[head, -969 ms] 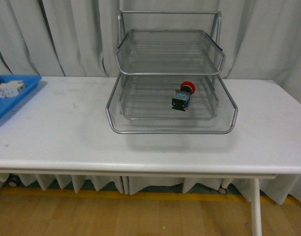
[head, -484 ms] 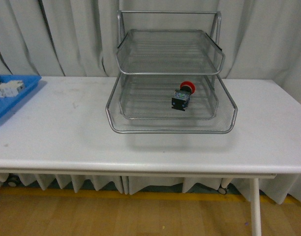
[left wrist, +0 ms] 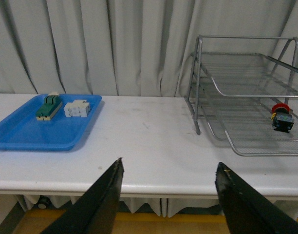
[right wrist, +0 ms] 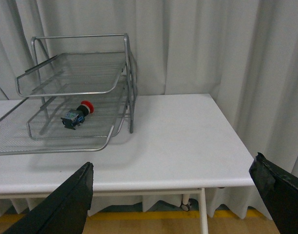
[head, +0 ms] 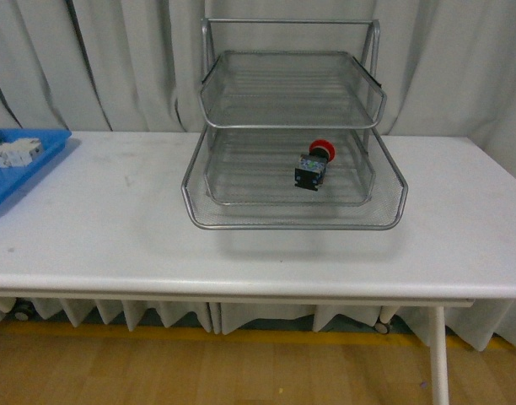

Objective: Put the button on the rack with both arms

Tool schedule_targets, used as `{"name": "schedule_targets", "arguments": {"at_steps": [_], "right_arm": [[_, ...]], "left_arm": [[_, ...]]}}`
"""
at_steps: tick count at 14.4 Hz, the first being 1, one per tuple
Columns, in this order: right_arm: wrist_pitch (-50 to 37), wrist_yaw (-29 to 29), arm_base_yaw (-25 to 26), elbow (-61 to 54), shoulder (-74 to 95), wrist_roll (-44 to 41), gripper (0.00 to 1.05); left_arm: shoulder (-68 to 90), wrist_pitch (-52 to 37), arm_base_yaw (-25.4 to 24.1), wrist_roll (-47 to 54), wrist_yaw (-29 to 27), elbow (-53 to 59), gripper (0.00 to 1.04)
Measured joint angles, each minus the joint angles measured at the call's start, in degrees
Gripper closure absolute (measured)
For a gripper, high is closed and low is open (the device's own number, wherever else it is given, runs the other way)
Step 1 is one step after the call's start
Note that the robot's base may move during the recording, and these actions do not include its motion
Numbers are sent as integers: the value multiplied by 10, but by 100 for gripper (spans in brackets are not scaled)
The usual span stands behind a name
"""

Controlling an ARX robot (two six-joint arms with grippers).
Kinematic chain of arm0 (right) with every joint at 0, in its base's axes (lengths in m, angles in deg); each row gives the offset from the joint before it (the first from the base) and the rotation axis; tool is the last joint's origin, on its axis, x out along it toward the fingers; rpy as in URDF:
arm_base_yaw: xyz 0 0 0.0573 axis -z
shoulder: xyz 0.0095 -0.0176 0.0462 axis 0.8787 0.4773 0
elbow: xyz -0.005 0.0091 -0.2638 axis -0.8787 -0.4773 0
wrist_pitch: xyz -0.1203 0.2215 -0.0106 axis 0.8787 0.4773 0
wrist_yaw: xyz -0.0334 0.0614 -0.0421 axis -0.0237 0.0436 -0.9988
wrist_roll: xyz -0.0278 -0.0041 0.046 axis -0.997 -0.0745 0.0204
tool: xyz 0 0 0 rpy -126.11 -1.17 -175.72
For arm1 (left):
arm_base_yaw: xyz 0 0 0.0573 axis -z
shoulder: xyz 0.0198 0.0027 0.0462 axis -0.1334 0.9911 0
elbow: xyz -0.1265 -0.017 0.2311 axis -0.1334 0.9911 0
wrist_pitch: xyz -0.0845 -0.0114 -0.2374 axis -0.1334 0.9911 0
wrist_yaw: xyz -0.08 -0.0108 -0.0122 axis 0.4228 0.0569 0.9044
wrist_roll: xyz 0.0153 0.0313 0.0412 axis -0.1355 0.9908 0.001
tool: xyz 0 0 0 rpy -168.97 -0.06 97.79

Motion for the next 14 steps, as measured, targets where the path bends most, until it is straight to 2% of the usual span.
{"name": "schedule_targets", "arguments": {"at_steps": [3, 4, 5, 6, 8, 10, 12, 14], "right_arm": [[0, 0, 0, 0, 0, 0, 6], [0, 0, 0, 0, 0, 0, 6], [12, 78, 31, 10, 37, 12, 6], [-64, 121, 45, 29, 137, 24, 6], [-243, 128, 28, 103, 336, 55, 6], [-352, 94, -7, 204, 539, 84, 6], [-319, 57, -47, 336, 730, 111, 6], [-250, 44, -77, 455, 851, 138, 6]], "left_arm": [[0, 0, 0, 0, 0, 0, 10], [0, 0, 0, 0, 0, 0, 6], [0, 0, 0, 0, 0, 0, 7], [0, 0, 0, 0, 0, 0, 7], [0, 0, 0, 0, 0, 0, 7], [0, 0, 0, 0, 0, 0, 7], [0, 0, 0, 0, 0, 0, 7], [0, 0, 0, 0, 0, 0, 7]]}}
